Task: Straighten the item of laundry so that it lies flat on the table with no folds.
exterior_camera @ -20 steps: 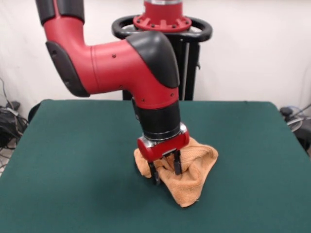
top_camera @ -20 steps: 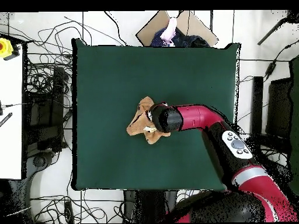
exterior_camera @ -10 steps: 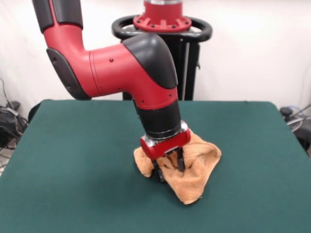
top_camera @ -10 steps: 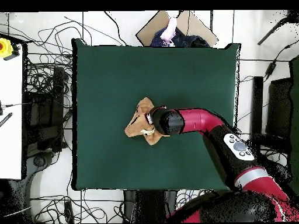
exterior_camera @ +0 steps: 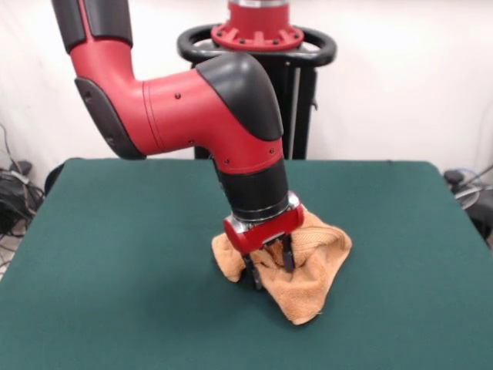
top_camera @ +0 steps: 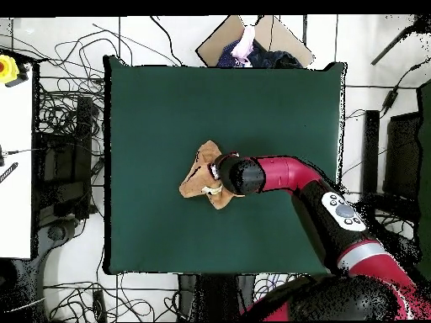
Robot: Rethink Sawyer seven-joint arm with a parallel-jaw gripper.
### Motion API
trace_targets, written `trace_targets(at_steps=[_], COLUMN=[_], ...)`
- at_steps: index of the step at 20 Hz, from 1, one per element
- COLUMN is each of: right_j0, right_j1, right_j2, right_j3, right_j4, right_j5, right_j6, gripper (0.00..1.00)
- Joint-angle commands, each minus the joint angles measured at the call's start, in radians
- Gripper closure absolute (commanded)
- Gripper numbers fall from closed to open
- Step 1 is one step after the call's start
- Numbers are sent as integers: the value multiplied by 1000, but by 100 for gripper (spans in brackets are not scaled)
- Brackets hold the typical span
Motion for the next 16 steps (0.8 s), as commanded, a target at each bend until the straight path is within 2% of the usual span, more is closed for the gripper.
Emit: trace_targets(at_steps=[1,5,12,16], right_j0=[-7,-13,-19,-20], right_j1=[70,94,200,202], right_j2=[101,104,113,106], right_j3=[42,25,-45,-66], right_j4=[23,17,41,27], right_j5=[35,45,59,52], right_j6=[-37,-46,-51,-46], gripper=[0,0,0,0])
